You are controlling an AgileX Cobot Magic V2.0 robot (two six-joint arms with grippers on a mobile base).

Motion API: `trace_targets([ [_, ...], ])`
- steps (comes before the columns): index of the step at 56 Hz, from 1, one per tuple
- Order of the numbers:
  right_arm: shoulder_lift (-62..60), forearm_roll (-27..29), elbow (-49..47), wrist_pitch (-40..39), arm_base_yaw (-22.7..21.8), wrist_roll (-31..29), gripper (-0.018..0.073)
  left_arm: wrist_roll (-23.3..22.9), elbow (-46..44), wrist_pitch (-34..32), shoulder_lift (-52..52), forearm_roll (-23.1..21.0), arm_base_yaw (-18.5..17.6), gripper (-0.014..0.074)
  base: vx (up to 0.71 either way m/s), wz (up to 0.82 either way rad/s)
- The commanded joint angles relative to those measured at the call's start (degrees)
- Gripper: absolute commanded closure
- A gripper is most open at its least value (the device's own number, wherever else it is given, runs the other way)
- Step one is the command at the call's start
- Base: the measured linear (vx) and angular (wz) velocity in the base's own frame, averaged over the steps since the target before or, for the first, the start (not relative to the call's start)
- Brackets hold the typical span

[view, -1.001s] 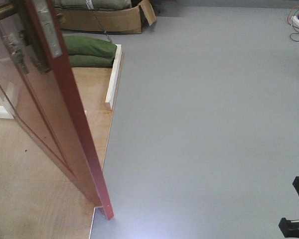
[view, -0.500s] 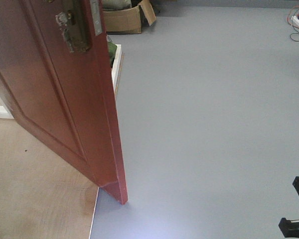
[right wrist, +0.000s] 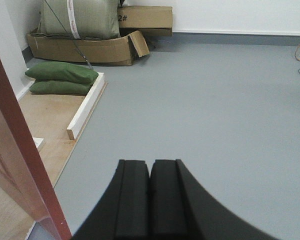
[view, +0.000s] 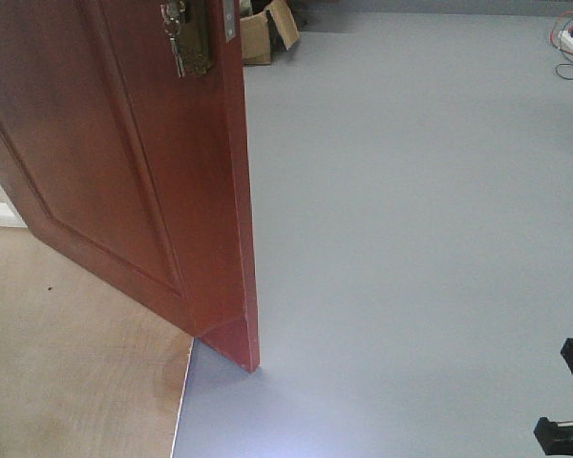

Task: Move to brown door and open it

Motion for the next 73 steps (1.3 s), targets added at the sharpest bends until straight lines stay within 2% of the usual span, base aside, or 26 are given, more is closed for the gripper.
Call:
trace_targets([
  [1,-0.3,-0.2,0.2,-4.4,0.1,-0.4,0.0559,0.1,-2.1,-0.4,-0.9,-1.2,-0.2,0.045,0.0,0.0],
  [73,-0.3,-0.2,0.2,-4.6,0.1,-0.4,0.0559,0.1,-2.1,-0.4,-0.9,-1.2,-0.2,0.045,0.02,-0.01],
])
